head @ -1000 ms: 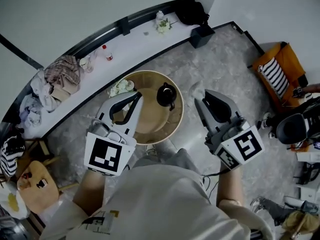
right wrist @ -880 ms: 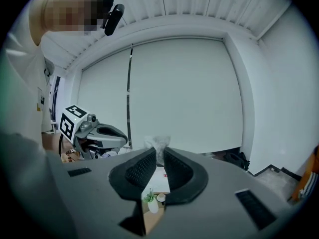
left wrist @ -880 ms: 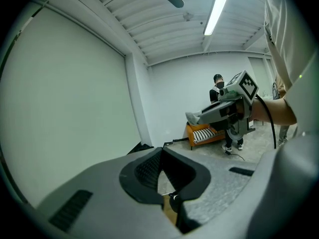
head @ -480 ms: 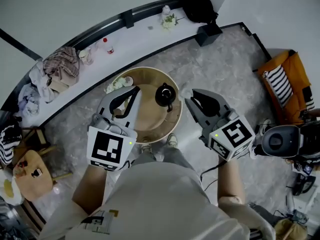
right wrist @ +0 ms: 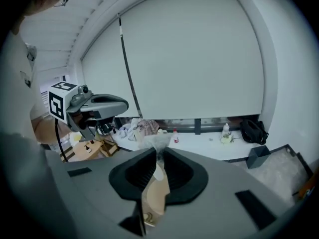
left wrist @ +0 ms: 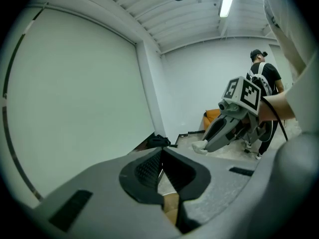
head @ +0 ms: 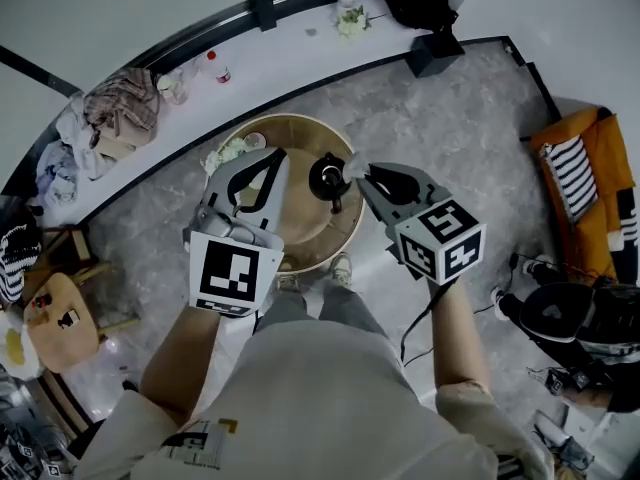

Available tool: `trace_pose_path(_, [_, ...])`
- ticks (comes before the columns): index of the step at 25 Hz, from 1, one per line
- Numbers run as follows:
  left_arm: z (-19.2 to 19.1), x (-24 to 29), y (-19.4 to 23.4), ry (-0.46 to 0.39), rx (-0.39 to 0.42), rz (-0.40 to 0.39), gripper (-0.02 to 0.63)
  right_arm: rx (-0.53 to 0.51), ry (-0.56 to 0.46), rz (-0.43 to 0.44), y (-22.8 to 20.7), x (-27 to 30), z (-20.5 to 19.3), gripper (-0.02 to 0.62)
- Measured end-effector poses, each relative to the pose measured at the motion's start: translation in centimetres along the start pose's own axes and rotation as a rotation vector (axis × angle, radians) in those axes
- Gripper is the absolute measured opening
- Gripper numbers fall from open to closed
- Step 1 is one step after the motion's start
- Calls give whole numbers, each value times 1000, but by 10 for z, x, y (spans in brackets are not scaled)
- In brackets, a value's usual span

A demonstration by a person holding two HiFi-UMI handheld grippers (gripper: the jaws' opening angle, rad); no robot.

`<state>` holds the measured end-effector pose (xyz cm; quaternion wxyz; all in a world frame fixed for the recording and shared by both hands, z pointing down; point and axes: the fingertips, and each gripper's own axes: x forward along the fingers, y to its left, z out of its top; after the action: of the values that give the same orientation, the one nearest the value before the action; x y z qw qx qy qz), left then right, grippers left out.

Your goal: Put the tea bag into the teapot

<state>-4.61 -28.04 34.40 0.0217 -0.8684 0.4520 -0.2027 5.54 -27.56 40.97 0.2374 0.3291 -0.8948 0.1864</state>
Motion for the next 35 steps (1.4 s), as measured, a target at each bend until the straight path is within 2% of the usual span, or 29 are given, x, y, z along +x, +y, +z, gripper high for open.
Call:
trace_pose_path(5, [-28,30,-6,53,8,6,8,21,87,23,-24,31,-25,47])
trace_pose_path(9, [-56,57,-17,88,-30,-27,8,42,141,34,-38,56,-47,46])
trace_pose_path(16, [-111,94,-32,183,-117,-49,8,15,264,9,-63,101,-90,48])
trace_pose_path(21, [-145,109,-32,224,-202,-46,8,140,279,106,-64,135,-118,46])
trace_pose_path(27, [-177,122,-30,285,-279,-15,8,163,373,135,-65,164,-163,48])
trace_pose_path(35, [-225,140,-44,347,-320,-54,8,148,479,86,-79,192,-215,48])
